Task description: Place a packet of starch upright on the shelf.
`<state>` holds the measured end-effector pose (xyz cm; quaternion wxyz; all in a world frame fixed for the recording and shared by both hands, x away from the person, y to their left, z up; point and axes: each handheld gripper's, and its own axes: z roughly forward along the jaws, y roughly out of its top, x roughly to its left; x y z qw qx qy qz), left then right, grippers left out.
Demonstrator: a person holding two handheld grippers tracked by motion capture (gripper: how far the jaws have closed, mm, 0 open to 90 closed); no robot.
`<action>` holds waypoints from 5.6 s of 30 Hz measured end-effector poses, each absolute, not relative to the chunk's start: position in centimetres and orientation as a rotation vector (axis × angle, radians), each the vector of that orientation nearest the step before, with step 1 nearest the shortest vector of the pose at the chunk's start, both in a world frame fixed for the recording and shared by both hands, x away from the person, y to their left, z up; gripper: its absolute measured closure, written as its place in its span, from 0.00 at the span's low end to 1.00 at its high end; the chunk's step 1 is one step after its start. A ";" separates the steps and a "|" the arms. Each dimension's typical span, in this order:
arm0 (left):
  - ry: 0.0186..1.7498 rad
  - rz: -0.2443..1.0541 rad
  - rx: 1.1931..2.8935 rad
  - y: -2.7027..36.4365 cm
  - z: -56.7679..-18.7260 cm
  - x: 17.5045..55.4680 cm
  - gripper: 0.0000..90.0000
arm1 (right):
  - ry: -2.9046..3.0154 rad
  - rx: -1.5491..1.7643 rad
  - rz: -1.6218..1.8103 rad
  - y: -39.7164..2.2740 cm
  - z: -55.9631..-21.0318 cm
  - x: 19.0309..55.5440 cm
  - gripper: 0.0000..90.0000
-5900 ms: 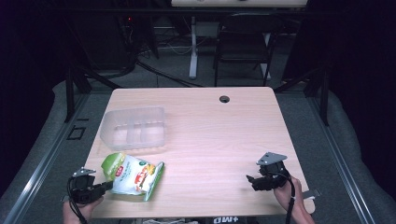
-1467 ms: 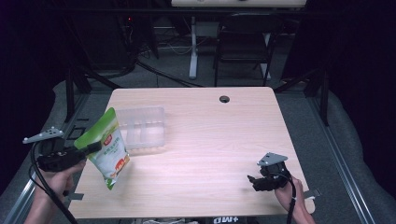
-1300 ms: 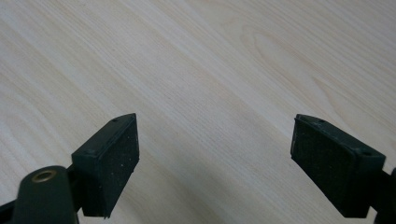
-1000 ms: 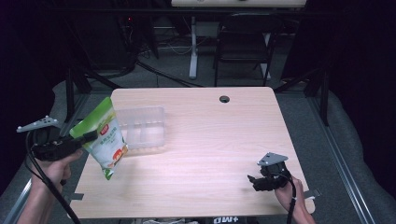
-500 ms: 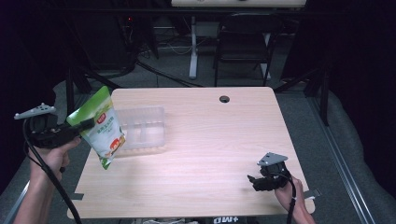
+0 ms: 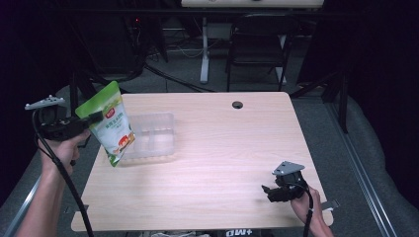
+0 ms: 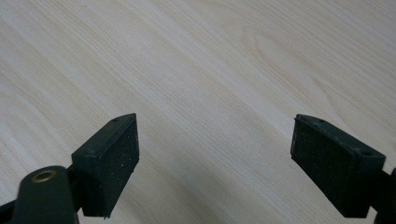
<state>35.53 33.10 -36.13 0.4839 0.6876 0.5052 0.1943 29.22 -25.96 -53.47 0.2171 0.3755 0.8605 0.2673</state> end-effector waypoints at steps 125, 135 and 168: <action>1.504 0.637 1.699 37.2 -42.8 35.4 0.16 | 2.360 1.036 0.762 -26.0 -53.2 29.1 0.18; 1.434 0.655 1.769 35.4 -41.2 29.5 0.11 | 2.377 1.013 0.754 -26.0 -53.1 29.0 0.18; 1.404 0.457 1.989 28.4 -50.8 20.6 0.04 | 2.400 0.983 0.756 -25.7 -53.2 28.8 0.18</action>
